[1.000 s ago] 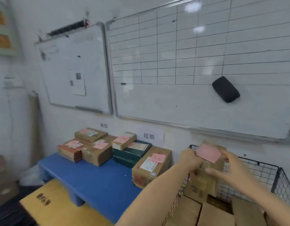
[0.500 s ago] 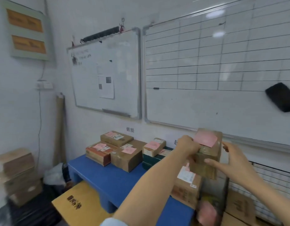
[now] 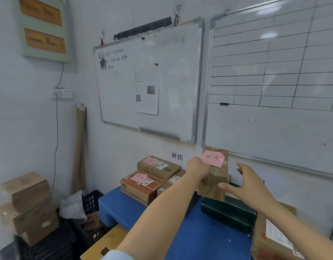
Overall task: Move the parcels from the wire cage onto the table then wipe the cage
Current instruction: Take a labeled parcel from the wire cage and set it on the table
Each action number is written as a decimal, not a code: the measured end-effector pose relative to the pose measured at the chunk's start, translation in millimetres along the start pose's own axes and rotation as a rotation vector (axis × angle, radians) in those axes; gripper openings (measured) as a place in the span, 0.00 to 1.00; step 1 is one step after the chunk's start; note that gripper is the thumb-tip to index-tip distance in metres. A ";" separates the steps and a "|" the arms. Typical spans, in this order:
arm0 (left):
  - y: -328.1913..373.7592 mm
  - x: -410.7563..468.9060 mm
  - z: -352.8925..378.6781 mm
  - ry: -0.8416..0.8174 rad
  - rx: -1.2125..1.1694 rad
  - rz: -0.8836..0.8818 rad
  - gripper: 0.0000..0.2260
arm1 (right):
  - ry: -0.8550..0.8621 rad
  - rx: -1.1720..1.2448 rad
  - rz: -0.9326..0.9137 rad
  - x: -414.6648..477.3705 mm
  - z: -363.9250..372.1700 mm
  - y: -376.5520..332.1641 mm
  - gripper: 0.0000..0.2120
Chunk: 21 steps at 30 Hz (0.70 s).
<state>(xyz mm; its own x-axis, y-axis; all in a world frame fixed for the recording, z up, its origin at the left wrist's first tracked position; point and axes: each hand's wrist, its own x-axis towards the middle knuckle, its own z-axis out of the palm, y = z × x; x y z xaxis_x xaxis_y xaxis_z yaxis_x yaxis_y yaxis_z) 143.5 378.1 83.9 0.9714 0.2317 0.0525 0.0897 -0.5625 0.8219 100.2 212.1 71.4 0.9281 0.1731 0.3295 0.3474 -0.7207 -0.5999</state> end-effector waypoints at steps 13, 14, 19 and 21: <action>-92.2 123.6 -98.1 0.078 0.073 -0.095 0.14 | -0.136 0.012 -0.012 115.8 122.7 -44.2 0.51; -101.1 134.9 -105.1 0.085 0.074 -0.092 0.14 | -0.143 0.009 -0.014 124.4 134.7 -49.1 0.50; -142.0 193.1 -137.9 0.059 0.136 -0.053 0.15 | -0.184 0.011 0.024 165.8 198.3 -76.0 0.49; -155.5 216.8 -151.9 0.032 0.143 -0.040 0.16 | -0.209 -0.014 0.041 182.1 223.0 -88.3 0.50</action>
<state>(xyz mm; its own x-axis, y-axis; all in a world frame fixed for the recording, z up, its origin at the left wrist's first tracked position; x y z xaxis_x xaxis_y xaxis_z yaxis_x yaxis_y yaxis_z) 306.7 636.4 53.6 0.9591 0.2801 0.0414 0.1609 -0.6594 0.7344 268.3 456.9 21.7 0.9496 0.2777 0.1458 0.3081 -0.7391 -0.5990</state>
